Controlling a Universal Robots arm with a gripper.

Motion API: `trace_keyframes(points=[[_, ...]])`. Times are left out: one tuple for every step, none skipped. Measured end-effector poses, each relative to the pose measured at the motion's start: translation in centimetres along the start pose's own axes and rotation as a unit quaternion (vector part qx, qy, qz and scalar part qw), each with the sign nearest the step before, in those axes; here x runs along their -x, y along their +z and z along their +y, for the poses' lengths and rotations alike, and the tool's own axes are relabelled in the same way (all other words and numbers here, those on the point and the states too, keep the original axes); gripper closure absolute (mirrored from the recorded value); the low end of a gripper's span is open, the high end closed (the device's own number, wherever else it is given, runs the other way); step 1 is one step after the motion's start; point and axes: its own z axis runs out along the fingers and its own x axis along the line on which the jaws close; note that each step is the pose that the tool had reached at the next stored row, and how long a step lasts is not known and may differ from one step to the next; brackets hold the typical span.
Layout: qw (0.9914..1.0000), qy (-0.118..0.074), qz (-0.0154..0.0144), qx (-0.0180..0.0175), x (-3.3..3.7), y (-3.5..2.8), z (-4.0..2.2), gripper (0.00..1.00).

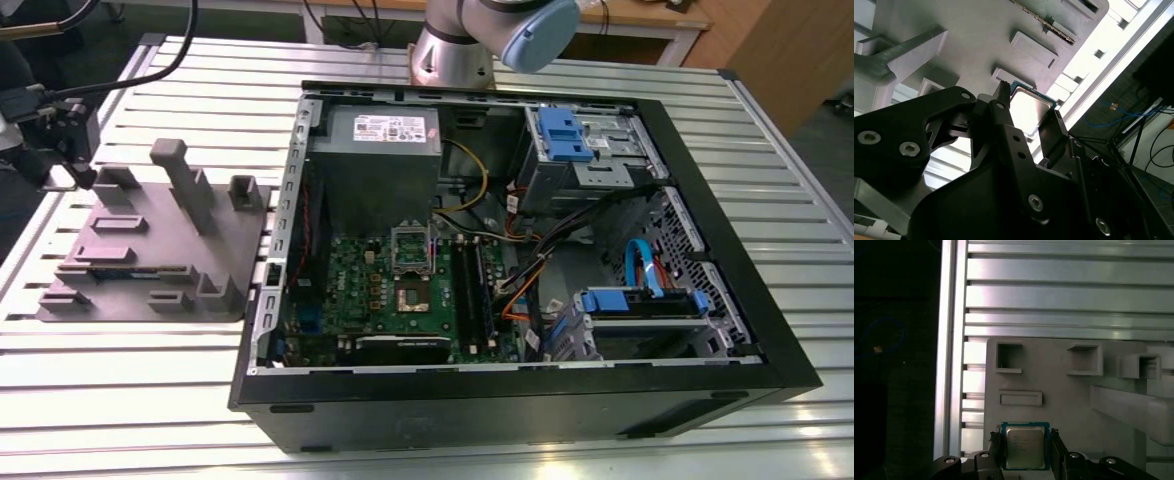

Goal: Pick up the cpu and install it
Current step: 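Pick up the cpu and move it towards the insertion slot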

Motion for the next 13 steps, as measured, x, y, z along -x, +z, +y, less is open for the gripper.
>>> trace_keyframes(points=[[1.0,0.0,0.0001,0.0,0.0,-0.05,0.0,0.53],[1.0,0.0,0.0,0.0,0.0,-0.08,0.0,0.53],[1.0,0.0,0.0,0.0,0.0,-0.12,0.01,0.53],[1.0,0.0,0.0,0.0,0.0,-0.15,0.01,0.53],[1.0,0.0,0.0,0.0,0.0,-0.19,0.01,0.53],[1.0,0.0,0.0,0.0,0.0,-0.23,0.01,0.53],[1.0,0.0,0.0001,0.0,0.0,-0.27,0.01,0.53],[1.0,0.0,0.0001,0.0,0.0,-0.31,0.02,0.53],[1.0,0.0,0.0,0.0,0.0,-0.34,0.02,0.53],[1.0,0.0,0.0,0.0,0.0,-0.38,0.02,0.53],[1.0,0.0,0.0,0.0,0.0,-0.41,0.02,0.53],[1.0,0.0,0.0,0.0,0.0,-0.44,0.02,0.53],[1.0,0.0,0.0001,0.0,-0.01,-0.48,0.02,0.53]])
